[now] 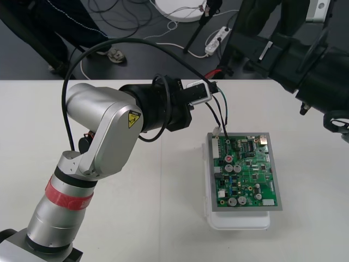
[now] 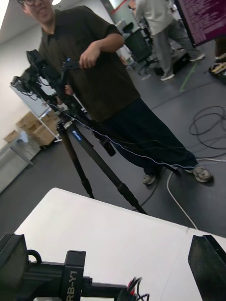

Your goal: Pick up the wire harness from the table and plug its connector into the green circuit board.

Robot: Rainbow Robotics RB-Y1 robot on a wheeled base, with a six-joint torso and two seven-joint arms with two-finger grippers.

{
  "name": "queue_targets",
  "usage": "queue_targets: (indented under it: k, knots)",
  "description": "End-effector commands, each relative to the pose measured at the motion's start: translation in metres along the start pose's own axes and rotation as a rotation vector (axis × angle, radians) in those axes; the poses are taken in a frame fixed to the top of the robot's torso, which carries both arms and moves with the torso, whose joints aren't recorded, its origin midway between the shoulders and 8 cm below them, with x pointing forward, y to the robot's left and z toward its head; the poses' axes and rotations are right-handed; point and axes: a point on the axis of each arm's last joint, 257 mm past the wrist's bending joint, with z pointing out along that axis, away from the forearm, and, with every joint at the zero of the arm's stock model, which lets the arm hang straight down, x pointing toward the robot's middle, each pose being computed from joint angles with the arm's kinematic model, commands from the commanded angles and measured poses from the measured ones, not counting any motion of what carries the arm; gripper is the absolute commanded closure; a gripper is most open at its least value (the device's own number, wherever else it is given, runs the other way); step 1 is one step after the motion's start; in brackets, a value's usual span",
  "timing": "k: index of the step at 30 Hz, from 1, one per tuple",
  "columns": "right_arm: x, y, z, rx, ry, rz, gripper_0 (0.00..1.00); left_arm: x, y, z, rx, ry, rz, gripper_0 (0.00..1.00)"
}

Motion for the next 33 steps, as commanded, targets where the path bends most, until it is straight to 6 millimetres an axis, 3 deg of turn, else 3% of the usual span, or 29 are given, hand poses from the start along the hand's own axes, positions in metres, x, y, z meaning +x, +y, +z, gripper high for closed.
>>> queue_targets:
  k: [1, 7, 18, 33]
  knots:
    - [0.002, 0.016, -0.012, 0.035, -0.009, 0.009, 0.00, -0.029, 0.002, -0.006, -0.014, -0.049, -0.048, 1.00]
    - [0.025, 0.013, -0.022, 0.109, 0.025, 0.058, 0.00, -0.027, 0.002, -0.006, -0.013, -0.048, -0.049, 1.00]
    - [0.028, -0.015, -0.022, 0.239, 0.019, 0.030, 0.00, -0.025, 0.005, -0.007, -0.019, -0.045, -0.043, 1.00]
    - [0.039, -0.012, -0.020, 0.288, 0.021, 0.079, 0.00, -0.021, 0.003, -0.007, -0.018, -0.040, -0.033, 1.00]
